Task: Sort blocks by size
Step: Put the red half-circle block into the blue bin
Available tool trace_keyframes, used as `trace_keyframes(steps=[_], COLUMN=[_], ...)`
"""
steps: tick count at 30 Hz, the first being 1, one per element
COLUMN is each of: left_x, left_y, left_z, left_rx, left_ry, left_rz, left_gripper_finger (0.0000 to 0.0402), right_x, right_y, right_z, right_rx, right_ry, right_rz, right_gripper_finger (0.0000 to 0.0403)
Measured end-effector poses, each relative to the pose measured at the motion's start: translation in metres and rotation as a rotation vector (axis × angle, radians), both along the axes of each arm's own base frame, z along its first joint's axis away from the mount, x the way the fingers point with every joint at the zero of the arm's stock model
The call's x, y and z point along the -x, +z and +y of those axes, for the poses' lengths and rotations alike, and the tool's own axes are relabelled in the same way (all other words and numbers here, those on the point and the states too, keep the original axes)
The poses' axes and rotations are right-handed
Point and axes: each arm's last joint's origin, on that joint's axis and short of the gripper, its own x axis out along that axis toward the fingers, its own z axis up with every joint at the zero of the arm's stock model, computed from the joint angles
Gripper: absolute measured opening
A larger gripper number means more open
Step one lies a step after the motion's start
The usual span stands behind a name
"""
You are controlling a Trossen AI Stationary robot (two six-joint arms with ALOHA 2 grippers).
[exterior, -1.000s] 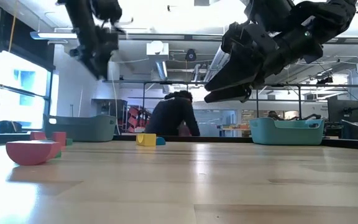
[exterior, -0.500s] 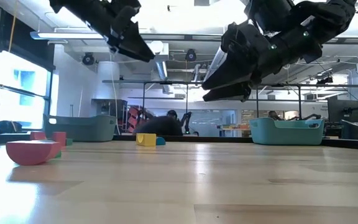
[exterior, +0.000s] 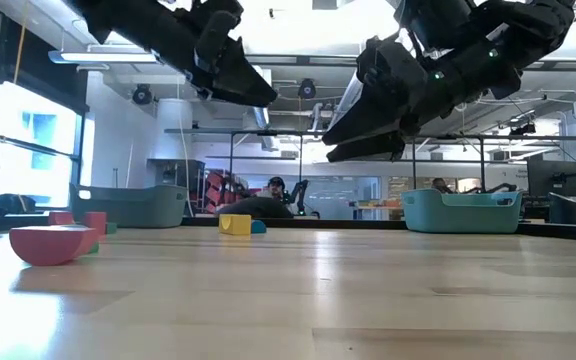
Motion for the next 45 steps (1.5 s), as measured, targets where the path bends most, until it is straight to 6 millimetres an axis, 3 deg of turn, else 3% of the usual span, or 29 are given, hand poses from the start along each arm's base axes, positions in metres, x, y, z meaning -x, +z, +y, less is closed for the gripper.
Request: trace_keyframes(steps=[9,25,30,33,40,45], left_x=[-0.01,-0.001,0.006,0.016,0.039,0.053], left_y=[-0.007,-0.017,-0.018,-0.023,-0.036,-0.04], left_z=[-0.003,-0.011,-0.013,-0.025,-0.078,-0.106], left_rx=[-0.002,0.048,0.097,0.126,-0.012,0.073], left_ry=[-0.006,0.167,0.116,0.015,-0.173,-0.332], left_rz=[-0.037,0.041,0.111,0.231,0.422,0.503], left_gripper_finger=[0.0197,0.0197,0.0197,0.0197,0.0197,0.0197], right_x=[0.0,0.0,0.0,0.0,0.0,0.0], right_y=[0.001,0.001,0.001,0.002,0.002,0.002], right_z=[0.003,0.002,0.005,0.005,0.004,0.004], right_rx=[0.027,0.105,0.105,0.105,0.115,0.125], right_ry=[0.001,-0.033,-0.024,-0.024,-0.021,-0.051], right_rz=[-0.01,-0.014,-0.015,-0.017,-0.016,-0.017], right_gripper_finger=[0.0222,0.0222,0.0222,0.0222,0.0222,0.0222])
